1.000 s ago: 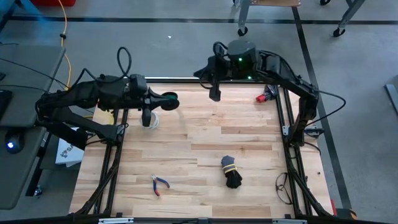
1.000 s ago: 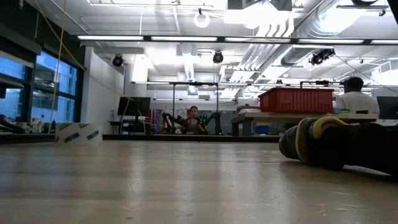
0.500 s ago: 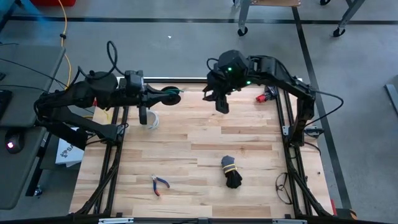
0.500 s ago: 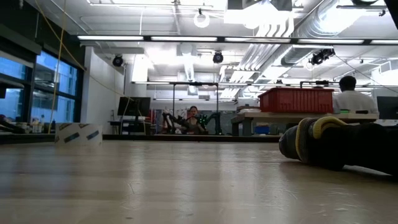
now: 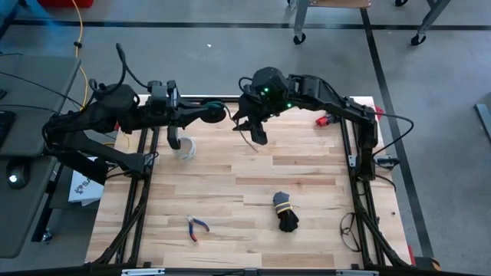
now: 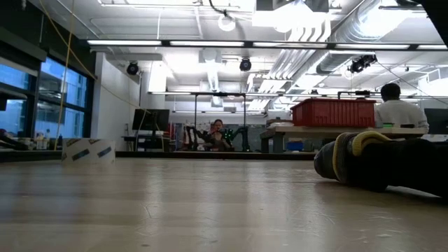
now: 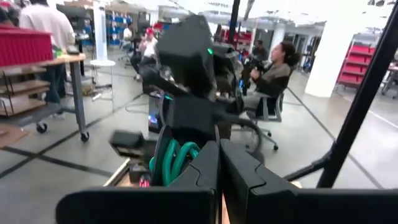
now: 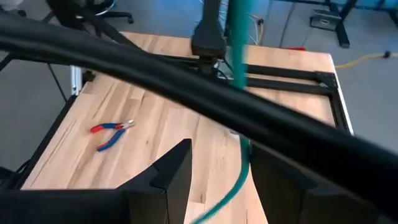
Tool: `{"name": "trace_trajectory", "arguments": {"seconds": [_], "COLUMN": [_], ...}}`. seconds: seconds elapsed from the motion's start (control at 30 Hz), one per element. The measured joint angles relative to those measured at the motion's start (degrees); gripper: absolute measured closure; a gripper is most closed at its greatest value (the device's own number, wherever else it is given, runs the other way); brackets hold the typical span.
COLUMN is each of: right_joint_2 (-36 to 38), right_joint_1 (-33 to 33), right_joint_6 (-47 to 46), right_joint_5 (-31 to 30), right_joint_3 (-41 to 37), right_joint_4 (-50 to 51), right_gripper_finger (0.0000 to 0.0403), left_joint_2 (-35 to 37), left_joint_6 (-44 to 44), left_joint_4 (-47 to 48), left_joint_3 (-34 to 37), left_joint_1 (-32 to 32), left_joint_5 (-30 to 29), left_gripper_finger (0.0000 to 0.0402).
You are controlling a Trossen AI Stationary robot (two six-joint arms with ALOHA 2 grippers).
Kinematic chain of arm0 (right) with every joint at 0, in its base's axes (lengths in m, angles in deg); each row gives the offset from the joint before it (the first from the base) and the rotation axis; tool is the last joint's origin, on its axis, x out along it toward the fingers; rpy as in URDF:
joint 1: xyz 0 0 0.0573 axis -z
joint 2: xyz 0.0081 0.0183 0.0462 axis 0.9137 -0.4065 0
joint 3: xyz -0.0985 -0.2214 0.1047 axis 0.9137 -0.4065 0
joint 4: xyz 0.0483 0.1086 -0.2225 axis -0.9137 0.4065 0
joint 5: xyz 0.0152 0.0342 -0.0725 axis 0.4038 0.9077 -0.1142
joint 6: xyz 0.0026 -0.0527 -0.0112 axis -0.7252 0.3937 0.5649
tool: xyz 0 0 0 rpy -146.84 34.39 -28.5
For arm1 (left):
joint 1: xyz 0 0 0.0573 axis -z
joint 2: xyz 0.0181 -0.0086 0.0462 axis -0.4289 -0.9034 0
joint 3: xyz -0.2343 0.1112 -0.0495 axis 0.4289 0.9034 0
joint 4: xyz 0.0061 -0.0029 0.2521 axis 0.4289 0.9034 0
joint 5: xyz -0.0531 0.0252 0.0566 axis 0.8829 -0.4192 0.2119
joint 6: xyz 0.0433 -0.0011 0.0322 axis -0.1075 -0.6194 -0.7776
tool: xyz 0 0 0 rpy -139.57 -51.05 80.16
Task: Coil cords
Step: Coil the green wire on the spool
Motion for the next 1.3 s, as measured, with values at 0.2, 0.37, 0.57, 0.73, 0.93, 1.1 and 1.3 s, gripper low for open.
{"name": "trace_trajectory", "arguments": {"seconds": [0.2, 0.37, 0.57, 0.73, 0.93, 1.1, 1.3], "right_joint_2": [-0.29, -0.27, -0.33, -0.33, 0.01, 2.06, 3.34], "right_joint_1": [-0.51, -0.51, -0.51, -0.53, -1.05, -3.88, -4.65], "right_joint_6": [0.80, 0.78, 0.22, -0.36, -2.87, -0.94, 1.00], "right_joint_5": [-0.50, -1.31, -2.24, -6.74, -5.68, -7.21, -17.89], "right_joint_3": [0.00, 0.00, 0.00, 0.00, 0.00, 0.02, 0.07], "right_joint_4": [-0.01, -0.16, -2.77, -5.42, -4.72, -0.99, 2.33], "right_gripper_finger": [0.0249, 0.0253, 0.0309, 0.0325, 0.0300, 0.0263, 0.0241], "left_joint_2": [0.02, 0.02, 0.04, 0.00, 0.04, 0.19, 0.17], "left_joint_6": [-1.98, -2.16, -2.24, -2.19, -2.29, -2.67, -2.34], "left_joint_4": [-1.96, -3.31, -6.11, -6.32, -6.24, -6.21, -6.35], "left_joint_3": [0.00, -0.02, -0.04, -0.04, -0.04, -0.04, -0.04], "left_joint_1": [0.00, 0.00, 0.00, 0.06, 0.22, 0.09, 0.13], "left_joint_5": [-0.45, -0.47, -0.49, -0.50, -0.77, -2.35, -2.31], "left_gripper_finger": [0.0401, 0.0401, 0.0401, 0.0401, 0.0401, 0.0401, 0.0401]}}
